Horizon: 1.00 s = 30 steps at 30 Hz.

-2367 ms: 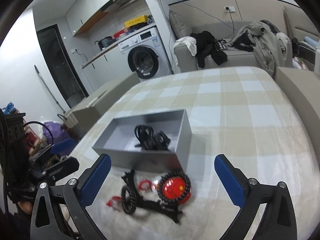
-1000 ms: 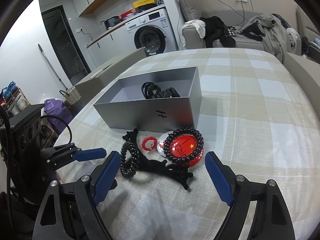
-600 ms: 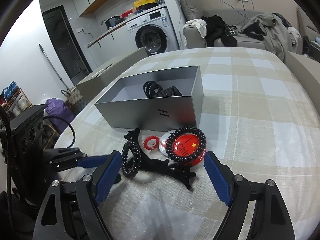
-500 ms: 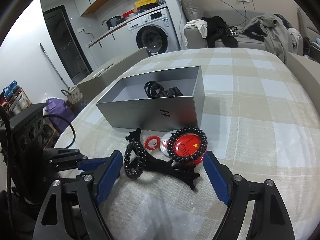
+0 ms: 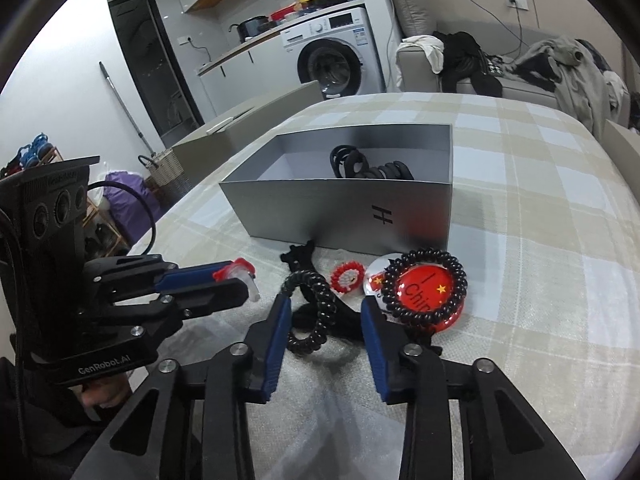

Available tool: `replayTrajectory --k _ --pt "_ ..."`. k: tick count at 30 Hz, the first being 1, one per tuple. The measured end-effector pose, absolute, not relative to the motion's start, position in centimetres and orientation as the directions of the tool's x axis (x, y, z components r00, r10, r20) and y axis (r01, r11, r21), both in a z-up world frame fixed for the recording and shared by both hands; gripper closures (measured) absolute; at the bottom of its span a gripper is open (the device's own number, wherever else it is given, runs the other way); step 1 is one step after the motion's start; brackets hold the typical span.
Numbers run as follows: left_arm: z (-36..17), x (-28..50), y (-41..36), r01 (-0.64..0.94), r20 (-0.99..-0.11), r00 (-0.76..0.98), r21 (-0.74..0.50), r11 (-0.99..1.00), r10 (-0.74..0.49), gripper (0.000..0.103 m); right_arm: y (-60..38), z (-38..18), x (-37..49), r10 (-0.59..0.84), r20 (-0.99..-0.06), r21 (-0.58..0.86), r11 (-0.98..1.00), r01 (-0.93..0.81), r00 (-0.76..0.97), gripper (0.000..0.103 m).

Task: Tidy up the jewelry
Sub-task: 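Grasp the red-and-clear plastic clip with the left tool while the right tool grasps the coiled black bracelet, then carry the red clip and coiled bracelet into the grey box and release both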

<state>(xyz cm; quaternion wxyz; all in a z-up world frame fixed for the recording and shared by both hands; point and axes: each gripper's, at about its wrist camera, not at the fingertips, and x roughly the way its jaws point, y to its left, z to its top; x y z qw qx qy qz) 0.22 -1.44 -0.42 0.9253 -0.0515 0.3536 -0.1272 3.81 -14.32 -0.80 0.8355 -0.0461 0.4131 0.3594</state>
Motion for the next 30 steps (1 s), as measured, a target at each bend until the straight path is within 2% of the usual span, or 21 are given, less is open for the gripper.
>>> replayTrajectory --k 16,20,21,30 --pt "-0.5 0.6 -0.5 0.159 -0.635 0.733 -0.192 0.969 -0.246 0.092 -12.6 -0.3 4.0 0.536 -0.732 0.154 0.732 -0.663 0.421 0.074" --pt "-0.4 0.5 -0.2 0.148 -0.628 0.74 -0.196 0.969 -0.24 0.092 -12.3 -0.6 3.8 0.521 -0.737 0.124 0.731 -0.671 0.431 0.086" --pt "-0.4 0.5 -0.2 0.147 -0.626 0.742 -0.197 0.969 -0.24 0.092 -12.3 -0.6 3.7 0.516 -0.736 0.114 0.733 -0.671 0.438 0.094" --pt "-0.2 0.4 0.1 0.136 -0.611 0.757 -0.202 0.97 -0.233 0.092 -14.3 1.5 3.6 0.594 -0.651 0.199 0.734 -0.649 0.472 0.094"
